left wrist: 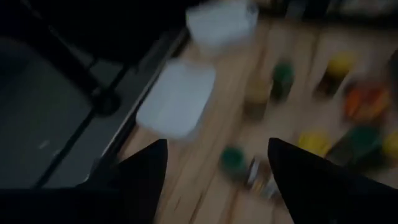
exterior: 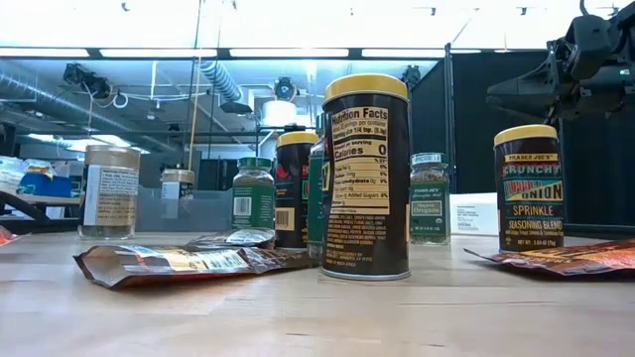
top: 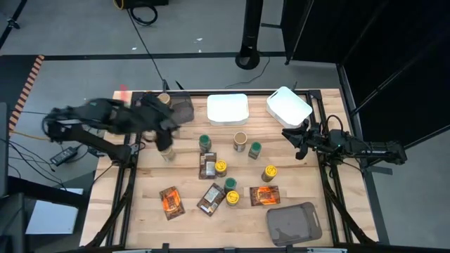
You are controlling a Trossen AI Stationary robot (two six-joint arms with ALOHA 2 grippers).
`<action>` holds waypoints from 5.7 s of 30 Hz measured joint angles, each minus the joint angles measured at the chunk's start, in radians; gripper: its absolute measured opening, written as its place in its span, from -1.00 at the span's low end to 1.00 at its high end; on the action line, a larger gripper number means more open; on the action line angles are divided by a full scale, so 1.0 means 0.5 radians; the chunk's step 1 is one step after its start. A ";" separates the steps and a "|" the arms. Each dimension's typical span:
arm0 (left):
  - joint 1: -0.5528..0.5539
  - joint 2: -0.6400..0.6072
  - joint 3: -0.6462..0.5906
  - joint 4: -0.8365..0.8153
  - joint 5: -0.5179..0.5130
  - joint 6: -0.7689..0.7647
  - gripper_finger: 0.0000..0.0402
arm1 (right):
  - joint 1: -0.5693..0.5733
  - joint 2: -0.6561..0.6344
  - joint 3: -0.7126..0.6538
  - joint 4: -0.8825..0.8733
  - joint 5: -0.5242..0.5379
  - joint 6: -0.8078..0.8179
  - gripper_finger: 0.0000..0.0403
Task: Sort spices by type
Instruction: Put the gold seasoning bottle into the top black bin
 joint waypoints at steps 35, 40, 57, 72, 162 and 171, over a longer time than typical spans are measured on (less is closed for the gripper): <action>-0.005 -0.769 -0.906 0.047 0.149 -0.757 0.40 | 0.137 0.611 0.893 -0.098 0.067 -0.155 -0.55; -0.005 -0.837 -1.176 0.012 0.226 -0.971 0.40 | 0.126 1.031 1.347 -0.424 0.183 -0.420 -0.55; 0.013 -0.349 -1.225 -0.228 0.631 -0.764 0.40 | -0.023 1.808 1.827 -0.748 0.246 -0.560 -0.55; 0.037 -0.065 -1.225 -0.179 0.624 -0.346 0.40 | -0.090 1.973 1.826 -0.751 0.209 -0.502 -0.55; 0.599 -0.006 -0.882 0.102 0.766 -0.192 0.45 | -0.089 2.039 1.748 -0.763 0.100 -0.412 -0.46; 0.733 0.364 -0.619 -0.155 0.863 0.157 0.77 | -0.090 2.038 1.748 -0.748 0.091 -0.400 -0.05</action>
